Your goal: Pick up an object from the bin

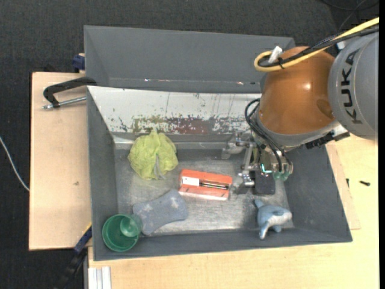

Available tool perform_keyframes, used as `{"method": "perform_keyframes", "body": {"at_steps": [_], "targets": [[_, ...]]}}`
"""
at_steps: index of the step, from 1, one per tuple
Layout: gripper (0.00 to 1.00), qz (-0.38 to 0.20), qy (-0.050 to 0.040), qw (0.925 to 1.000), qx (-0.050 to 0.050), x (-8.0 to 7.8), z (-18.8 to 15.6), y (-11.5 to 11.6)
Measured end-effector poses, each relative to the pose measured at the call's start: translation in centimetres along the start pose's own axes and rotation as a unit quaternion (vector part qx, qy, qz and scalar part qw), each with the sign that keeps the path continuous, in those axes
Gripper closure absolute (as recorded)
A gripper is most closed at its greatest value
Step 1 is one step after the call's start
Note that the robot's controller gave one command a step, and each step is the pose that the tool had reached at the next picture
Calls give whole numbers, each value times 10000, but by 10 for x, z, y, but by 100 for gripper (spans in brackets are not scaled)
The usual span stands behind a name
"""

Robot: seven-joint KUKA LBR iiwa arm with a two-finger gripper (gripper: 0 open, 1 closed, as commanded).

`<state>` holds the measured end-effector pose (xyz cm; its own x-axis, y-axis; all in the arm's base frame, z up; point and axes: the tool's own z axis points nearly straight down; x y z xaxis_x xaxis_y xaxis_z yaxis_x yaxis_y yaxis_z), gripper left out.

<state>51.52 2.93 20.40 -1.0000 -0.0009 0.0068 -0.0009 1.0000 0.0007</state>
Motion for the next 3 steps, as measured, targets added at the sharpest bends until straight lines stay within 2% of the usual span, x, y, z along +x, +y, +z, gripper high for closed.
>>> {"method": "perform_keyframes", "body": {"at_steps": [1, 2, 3], "targets": [[0, 3, -35, 10000, -2, -1, -4, 0], [0, 308, -66, 9995, -7, -19, 65, 5], [0, 380, -13, 9993, -4, -20, 110, 7]]}}
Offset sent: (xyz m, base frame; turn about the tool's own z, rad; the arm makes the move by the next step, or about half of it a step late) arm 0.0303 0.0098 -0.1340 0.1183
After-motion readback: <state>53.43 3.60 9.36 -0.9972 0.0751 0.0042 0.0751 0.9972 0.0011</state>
